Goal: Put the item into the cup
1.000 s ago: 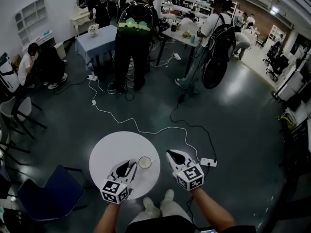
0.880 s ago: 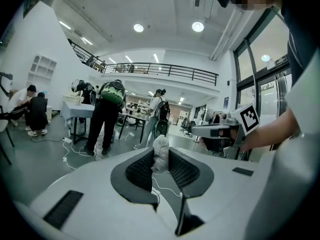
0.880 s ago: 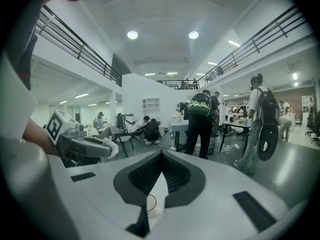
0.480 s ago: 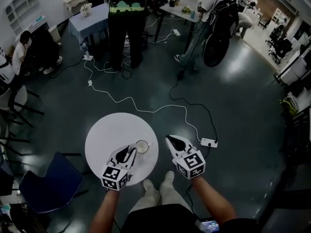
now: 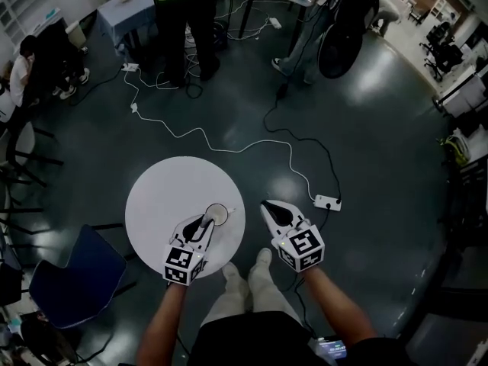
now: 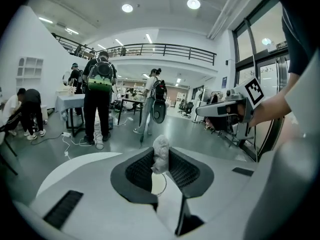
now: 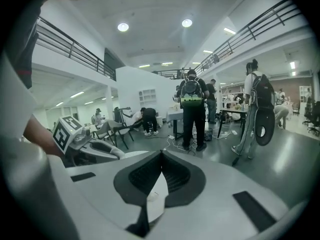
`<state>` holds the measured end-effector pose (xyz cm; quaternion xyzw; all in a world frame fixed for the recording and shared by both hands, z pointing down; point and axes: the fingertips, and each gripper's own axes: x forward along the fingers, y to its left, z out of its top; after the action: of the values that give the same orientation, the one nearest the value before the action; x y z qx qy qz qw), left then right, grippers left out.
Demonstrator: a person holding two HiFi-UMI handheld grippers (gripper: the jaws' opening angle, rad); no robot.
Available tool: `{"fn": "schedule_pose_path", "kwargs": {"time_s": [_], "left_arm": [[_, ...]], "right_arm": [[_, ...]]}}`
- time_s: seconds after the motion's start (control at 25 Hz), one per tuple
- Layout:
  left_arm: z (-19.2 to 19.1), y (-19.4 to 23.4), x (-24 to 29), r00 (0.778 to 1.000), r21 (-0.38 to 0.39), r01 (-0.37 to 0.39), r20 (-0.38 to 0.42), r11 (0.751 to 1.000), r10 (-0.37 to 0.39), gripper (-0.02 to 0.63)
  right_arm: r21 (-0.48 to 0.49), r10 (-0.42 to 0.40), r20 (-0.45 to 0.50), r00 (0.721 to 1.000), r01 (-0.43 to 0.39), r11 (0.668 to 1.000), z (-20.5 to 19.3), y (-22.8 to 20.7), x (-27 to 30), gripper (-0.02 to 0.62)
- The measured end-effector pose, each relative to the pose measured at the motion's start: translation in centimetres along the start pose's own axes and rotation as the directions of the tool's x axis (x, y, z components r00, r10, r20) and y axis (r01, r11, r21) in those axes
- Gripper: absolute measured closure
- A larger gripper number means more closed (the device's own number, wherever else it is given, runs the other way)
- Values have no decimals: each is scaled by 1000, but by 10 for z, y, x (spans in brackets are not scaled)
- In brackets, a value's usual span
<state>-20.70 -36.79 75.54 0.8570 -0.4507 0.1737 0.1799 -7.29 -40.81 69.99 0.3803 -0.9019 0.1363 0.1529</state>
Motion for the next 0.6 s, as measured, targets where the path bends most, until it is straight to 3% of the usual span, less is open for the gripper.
{"fn": "schedule_pose_path", "kwargs": {"time_s": [0.6], "left_arm": [[-43,4,66,993,-2,29,-112,1000,-29,512]], "right_arm": [[9,-22,-84,996,22,1000,-53,-22,-7,580]]}}
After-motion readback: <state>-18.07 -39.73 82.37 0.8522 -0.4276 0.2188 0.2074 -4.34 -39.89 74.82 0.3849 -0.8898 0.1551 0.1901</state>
